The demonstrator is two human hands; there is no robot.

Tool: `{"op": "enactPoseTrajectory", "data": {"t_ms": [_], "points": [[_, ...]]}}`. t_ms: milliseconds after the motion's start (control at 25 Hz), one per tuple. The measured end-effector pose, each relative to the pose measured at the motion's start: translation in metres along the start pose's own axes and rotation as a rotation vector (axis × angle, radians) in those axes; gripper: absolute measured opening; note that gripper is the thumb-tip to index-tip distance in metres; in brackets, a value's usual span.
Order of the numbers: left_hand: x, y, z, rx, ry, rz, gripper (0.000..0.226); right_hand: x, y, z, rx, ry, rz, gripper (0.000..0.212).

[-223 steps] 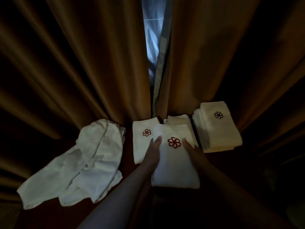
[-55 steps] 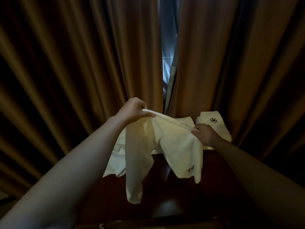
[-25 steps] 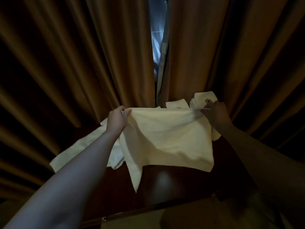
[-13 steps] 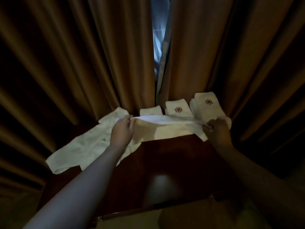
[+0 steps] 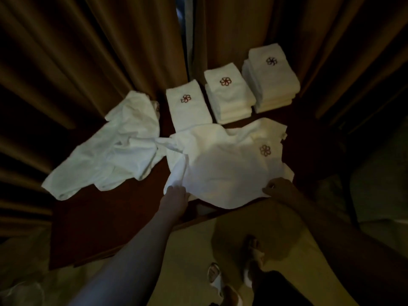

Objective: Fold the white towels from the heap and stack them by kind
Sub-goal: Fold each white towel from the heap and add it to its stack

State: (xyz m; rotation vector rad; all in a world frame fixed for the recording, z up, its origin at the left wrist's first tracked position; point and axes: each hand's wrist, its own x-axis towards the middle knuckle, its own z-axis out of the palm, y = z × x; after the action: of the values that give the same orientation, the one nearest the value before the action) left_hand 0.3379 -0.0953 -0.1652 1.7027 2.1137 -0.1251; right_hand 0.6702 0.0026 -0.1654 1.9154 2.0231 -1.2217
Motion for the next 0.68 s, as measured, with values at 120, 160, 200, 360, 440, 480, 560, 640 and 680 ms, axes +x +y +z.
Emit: {"op": "enactPoseTrajectory", "data": {"t_ms": [120, 160, 200, 360, 440, 480, 560, 640, 680], "points": [[0.004, 0.003, 0.003, 0.102, -0.143, 0.013, 0.036, -0.001, 0.012, -0.002, 0.043, -0.075, 0.040, 0.030], [0.008, 0.008, 0.001, 0.111, -0.181, 0.005, 0.040, 0.002, 0.016, -0.005, 0.045, -0.093, 0.047, 0.030], [0.015, 0.015, -0.001, 0.113, -0.211, 0.005, 0.043, 0.007, 0.021, -0.010, 0.057, -0.094, 0.055, 0.029], [0.046, 0.055, 0.000, 0.092, -0.230, 0.035, 0.041, 0.032, 0.034, -0.039, 0.162, 0.005, 0.066, 0.031], [0.064, 0.084, 0.007, 0.077, -0.192, 0.085, 0.039, 0.045, 0.040, -0.056, 0.178, 0.087, 0.082, 0.028], [0.075, 0.102, 0.014, 0.061, -0.160, 0.120, 0.037, 0.054, 0.044, -0.064, 0.177, 0.131, 0.117, 0.027], [0.093, 0.135, 0.027, -0.036, -0.086, 0.186, 0.029, 0.071, 0.054, -0.070, 0.167, 0.190, 0.186, 0.033], [0.111, 0.167, 0.040, -0.112, -0.034, 0.270, 0.023, 0.086, 0.066, -0.070, 0.175, 0.142, 0.261, 0.049], [0.121, 0.184, 0.048, -0.123, -0.026, 0.311, 0.025, 0.093, 0.071, -0.070, 0.226, 0.079, 0.298, 0.053]]}}
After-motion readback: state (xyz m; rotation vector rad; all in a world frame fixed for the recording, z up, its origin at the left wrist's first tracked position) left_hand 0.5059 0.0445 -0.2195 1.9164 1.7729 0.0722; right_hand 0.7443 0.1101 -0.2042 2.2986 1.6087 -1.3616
